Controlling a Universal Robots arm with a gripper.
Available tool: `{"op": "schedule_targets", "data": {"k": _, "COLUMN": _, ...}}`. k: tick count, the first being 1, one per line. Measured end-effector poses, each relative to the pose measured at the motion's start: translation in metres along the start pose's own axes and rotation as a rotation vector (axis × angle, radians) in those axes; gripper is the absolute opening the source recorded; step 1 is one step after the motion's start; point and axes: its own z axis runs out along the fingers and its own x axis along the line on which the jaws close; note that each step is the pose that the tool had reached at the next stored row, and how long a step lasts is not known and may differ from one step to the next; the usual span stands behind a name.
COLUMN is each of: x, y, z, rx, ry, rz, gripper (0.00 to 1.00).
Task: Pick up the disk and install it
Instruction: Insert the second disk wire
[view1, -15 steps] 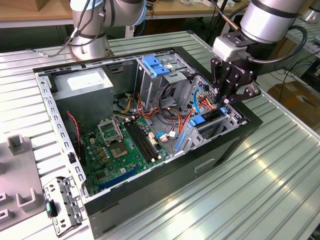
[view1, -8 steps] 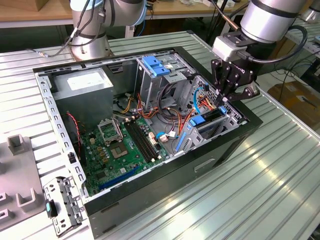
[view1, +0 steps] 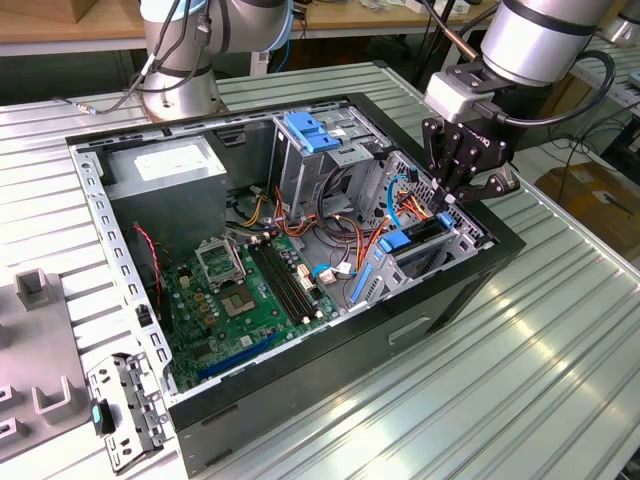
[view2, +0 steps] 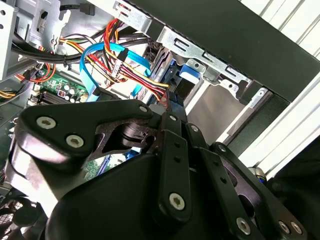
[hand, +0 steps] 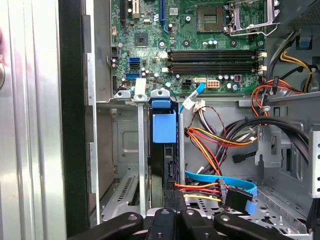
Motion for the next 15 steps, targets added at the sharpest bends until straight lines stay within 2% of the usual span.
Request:
{"op": "schedule_targets", "data": {"k": 3, "x": 0.0, "y": 0.0007, "z": -0.0002, "rx": 0.0, "ry": 0.0001, "rz": 0.0, "gripper": 0.11}}
{"op": "schedule_targets", "data": {"k": 10, "x": 0.0004, "y": 0.0104, "z": -0.0003, "rx": -0.0001, "ry": -0.0011, "rz": 0.0, "gripper": 0.11}}
{"op": "schedule_targets", "data": {"k": 12, "x": 0.0006, "y": 0.0164, "z": -0.0003, "rx": -0.0001, "ry": -0.0018, "rz": 0.0, "gripper": 0.11}}
{"op": "schedule_targets", "data": {"k": 15, "x": 0.0006, "y": 0.0175, "z": -0.0004, "rx": -0.0001, "ry": -0.0018, "rz": 0.0, "gripper": 0.11}}
